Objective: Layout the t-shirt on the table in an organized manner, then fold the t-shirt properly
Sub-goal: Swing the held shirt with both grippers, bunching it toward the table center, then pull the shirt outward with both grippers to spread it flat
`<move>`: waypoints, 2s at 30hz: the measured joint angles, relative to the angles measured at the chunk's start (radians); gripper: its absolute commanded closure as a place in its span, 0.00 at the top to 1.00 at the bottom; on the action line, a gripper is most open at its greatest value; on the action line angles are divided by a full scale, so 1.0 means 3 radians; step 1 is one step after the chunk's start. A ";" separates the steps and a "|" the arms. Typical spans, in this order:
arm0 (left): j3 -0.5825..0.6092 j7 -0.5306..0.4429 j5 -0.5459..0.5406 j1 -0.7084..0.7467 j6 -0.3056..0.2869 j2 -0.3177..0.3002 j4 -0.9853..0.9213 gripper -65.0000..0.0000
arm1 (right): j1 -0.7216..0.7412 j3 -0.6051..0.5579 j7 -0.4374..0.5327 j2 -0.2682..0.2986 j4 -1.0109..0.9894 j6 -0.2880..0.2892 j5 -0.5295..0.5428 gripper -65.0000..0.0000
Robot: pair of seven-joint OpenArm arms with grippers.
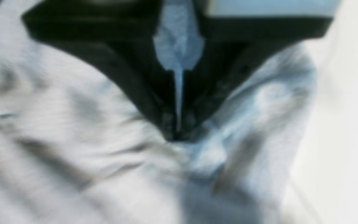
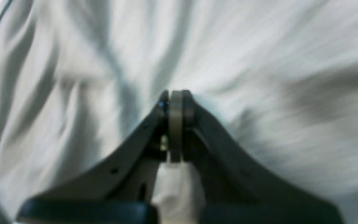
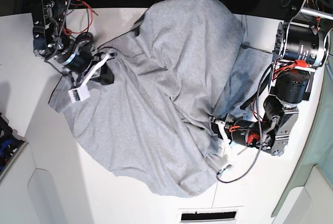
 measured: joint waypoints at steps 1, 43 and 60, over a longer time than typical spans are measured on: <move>0.0000 0.0100 -0.0156 -0.0003 -0.0010 -0.0042 0.0112 0.14 | 0.0076 0.0055 0.0004 0.0010 0.0000 -0.0017 0.0003 0.00; 0.0581 -0.2037 0.2191 0.0210 0.0573 -0.0666 -0.0254 0.01 | 0.0165 0.0203 0.0626 0.0561 -0.1078 0.0193 0.0033 0.00; 0.0884 -0.1431 0.0647 -0.0046 0.0268 -0.0888 0.0047 0.01 | -0.0013 0.0498 0.0188 0.0490 -0.0149 0.0132 0.0134 0.00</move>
